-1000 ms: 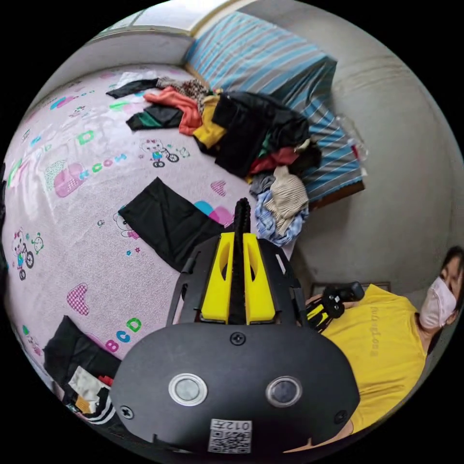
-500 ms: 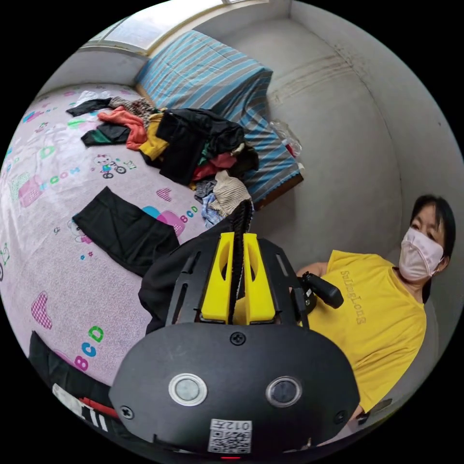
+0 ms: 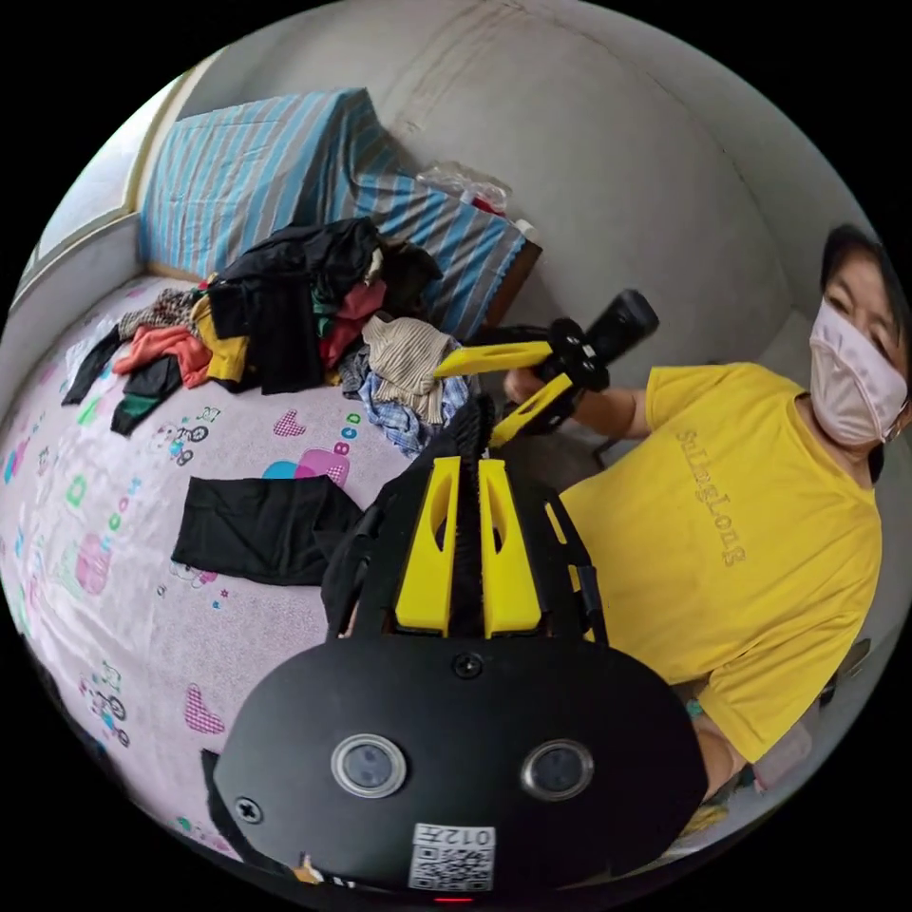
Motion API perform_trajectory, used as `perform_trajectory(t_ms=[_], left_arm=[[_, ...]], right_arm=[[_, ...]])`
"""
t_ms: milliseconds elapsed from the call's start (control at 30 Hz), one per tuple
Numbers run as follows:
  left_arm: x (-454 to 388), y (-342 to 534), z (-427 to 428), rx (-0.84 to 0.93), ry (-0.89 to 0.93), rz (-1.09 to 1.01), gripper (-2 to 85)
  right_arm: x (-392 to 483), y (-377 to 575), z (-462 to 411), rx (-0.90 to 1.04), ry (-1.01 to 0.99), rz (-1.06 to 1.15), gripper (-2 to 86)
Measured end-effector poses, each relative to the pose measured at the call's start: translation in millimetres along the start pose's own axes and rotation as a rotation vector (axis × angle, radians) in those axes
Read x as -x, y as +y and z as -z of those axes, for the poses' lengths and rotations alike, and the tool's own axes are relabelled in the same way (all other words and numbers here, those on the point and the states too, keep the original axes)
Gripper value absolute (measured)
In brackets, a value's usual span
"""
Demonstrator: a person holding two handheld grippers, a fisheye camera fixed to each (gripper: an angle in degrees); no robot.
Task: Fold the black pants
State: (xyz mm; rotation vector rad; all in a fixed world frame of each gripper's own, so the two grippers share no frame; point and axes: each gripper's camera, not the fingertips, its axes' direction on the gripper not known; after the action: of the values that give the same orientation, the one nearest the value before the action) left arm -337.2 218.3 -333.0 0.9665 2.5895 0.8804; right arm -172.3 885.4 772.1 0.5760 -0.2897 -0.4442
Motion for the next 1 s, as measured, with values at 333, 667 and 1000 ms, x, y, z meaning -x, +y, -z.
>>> perform_trajectory(t_ms=[333,667,1000], left_arm=[[-44.4,56.2,-1.4,-0.056,-0.154,0.102,1.5],[-111.8,83.8,-30.6,-0.124,-0.317,0.282,6.8],[-233.3,205.1,-152.4,-0.301,-0.951,0.773,14.2]], right_arm=[[-2.5,0.0,13.4,-0.112,-0.438,0.067,9.0],[72.8,-61.8,-40.3,0.082,-0.582,0.173,4.5],[37.8,-143.5,-8.9,-0.043,-0.688,-0.292,4.7]])
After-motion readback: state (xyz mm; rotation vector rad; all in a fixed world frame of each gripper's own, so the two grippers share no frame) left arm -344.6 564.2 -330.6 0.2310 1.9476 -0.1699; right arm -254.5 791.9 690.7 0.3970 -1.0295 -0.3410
